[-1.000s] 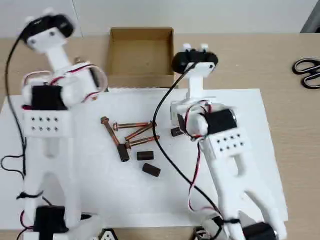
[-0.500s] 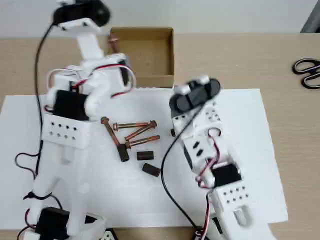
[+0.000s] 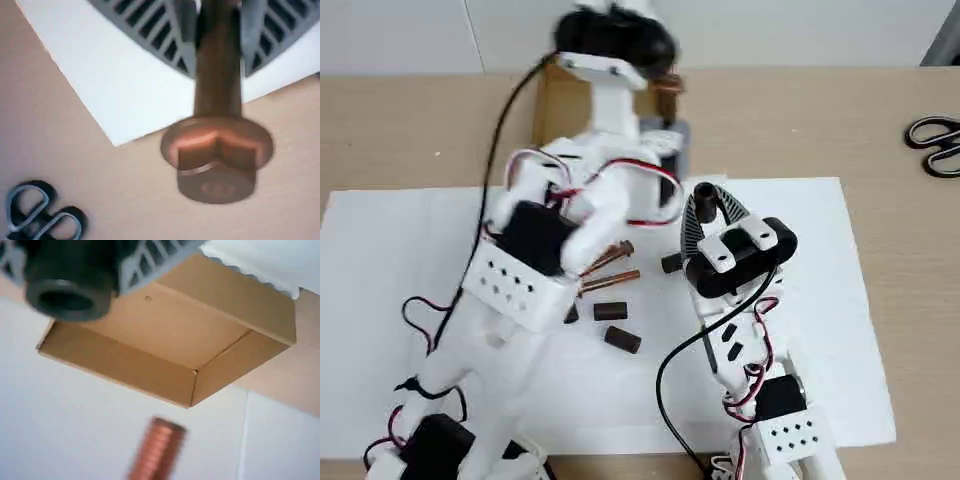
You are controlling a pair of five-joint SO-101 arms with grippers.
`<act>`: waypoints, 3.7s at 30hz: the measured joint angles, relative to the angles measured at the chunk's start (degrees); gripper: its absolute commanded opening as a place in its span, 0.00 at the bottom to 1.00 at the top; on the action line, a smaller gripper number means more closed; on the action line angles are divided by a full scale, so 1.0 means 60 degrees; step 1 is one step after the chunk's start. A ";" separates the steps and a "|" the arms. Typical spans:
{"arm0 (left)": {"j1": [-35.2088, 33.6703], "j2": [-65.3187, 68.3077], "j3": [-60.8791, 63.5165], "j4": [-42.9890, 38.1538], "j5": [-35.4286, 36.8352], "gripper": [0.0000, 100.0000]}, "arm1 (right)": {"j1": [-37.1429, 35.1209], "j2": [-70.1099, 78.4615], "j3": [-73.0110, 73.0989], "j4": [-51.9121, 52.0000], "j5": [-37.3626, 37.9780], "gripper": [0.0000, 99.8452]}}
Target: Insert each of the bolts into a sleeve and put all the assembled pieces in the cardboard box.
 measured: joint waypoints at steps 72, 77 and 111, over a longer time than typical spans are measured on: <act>0.0952 -0.1685 0.5875 -0.5685 0.0190 0.14 | 0.0234 -0.0117 0.0015 0.0396 -0.0513 0.00; 0.0952 -0.1875 0.6007 -0.5568 0.0190 0.17 | 0.0190 -0.0117 0.0015 0.0396 -0.0527 0.00; -0.6256 -0.0425 0.2930 0.2755 0.1275 0.01 | 0.0396 1.4579 -1.5546 0.5348 -0.3414 0.00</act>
